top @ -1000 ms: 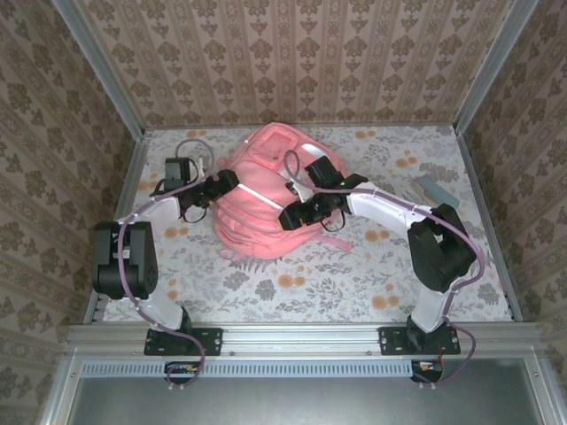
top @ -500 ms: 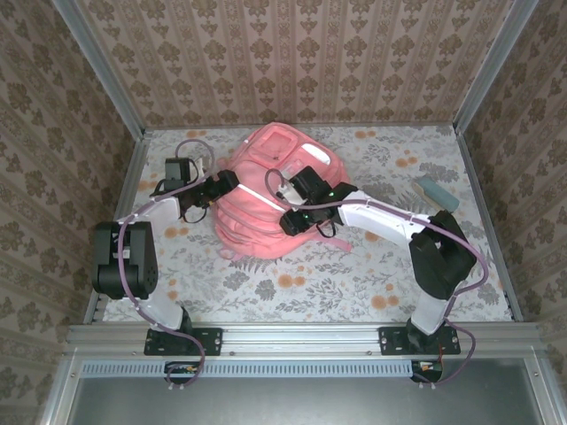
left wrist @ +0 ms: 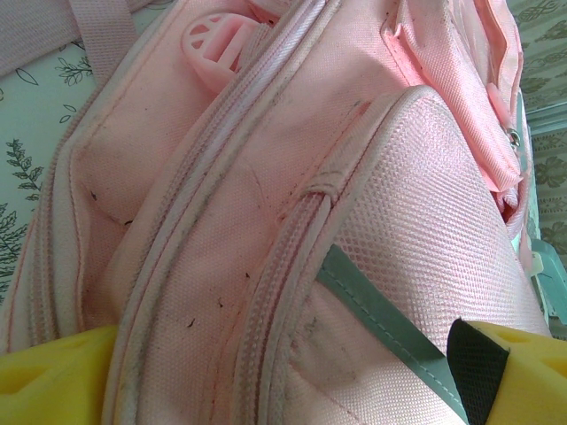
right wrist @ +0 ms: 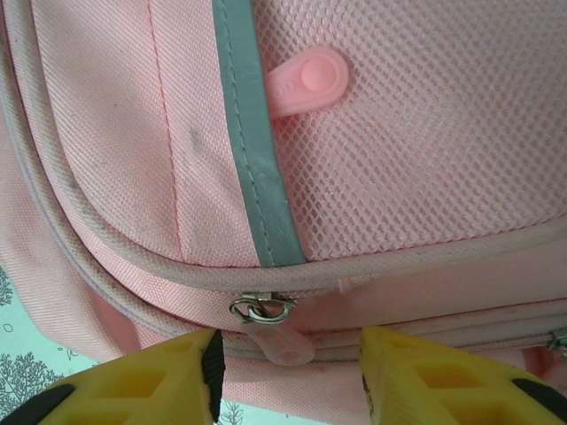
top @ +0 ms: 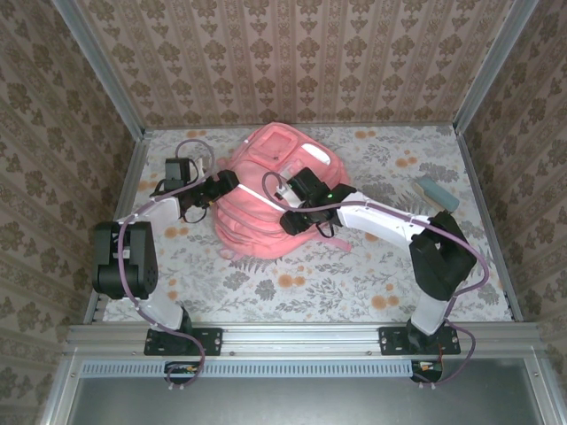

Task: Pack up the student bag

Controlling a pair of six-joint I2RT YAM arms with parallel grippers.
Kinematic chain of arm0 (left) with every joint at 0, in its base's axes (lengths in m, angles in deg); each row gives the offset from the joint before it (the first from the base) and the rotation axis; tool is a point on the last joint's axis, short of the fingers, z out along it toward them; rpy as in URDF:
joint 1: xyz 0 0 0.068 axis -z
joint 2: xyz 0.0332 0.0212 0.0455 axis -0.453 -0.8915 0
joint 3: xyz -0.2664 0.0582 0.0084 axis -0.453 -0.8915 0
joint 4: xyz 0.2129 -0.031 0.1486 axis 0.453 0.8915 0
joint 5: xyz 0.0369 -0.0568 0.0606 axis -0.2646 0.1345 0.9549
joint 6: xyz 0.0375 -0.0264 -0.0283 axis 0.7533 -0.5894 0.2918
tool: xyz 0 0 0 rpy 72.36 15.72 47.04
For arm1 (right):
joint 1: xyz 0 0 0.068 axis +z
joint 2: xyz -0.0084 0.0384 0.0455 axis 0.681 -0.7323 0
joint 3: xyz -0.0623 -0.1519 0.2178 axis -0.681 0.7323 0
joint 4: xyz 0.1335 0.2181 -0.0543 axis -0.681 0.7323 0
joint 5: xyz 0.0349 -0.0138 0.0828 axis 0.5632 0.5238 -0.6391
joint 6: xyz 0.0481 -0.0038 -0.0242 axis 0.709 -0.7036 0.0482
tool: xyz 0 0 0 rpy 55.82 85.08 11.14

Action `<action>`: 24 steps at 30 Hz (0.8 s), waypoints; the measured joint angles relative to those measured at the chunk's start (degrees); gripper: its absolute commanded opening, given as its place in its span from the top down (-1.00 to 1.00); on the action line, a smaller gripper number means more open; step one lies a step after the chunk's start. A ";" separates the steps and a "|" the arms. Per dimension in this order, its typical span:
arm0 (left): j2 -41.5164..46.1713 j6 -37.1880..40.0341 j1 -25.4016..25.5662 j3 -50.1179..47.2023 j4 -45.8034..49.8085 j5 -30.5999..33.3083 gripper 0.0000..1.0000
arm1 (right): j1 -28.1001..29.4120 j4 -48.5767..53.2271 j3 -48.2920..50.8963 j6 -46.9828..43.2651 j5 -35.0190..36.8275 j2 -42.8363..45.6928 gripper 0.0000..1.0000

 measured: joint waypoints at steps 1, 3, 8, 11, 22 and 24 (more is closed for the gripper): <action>0.00 0.00 0.00 0.00 0.00 0.00 -0.87 | 0.04 -0.02 0.00 -0.07 -0.02 -0.22 0.04; 0.00 0.00 0.00 0.00 0.00 0.00 -0.87 | 0.09 -0.02 -0.07 -0.17 -0.02 -0.83 0.05; 0.00 0.00 0.00 0.00 0.02 0.00 -0.87 | 0.35 -0.07 -0.87 0.04 -0.02 -2.47 0.18; 0.00 0.00 0.00 0.00 0.07 0.00 -0.86 | 0.35 -0.04 -1.46 0.90 -0.02 -2.95 0.36; 0.13 -0.17 0.35 -0.39 -0.07 -1.68 -0.84 | -0.28 0.72 -2.32 6.23 2.69 -3.02 0.98; 0.85 -0.83 0.98 -1.49 -0.70 -2.58 -0.84 | -1.53 1.29 -2.27 7.50 2.99 -2.84 1.00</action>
